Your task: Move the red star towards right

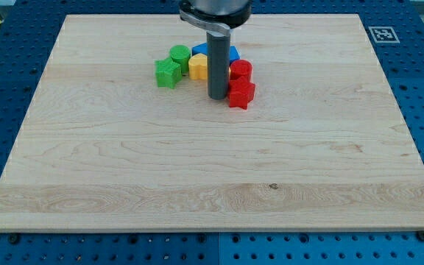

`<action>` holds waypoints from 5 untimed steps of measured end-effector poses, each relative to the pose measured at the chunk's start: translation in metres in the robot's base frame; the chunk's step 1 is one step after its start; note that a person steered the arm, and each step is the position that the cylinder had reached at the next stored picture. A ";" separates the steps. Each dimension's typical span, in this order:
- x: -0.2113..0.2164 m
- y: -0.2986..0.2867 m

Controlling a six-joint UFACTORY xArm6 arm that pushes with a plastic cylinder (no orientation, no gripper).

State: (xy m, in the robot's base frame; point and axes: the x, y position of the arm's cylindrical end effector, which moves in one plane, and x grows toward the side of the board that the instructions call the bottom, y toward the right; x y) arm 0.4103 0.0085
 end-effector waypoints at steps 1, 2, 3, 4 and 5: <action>0.006 0.011; 0.006 0.016; 0.011 0.023; 0.011 0.036; 0.013 0.049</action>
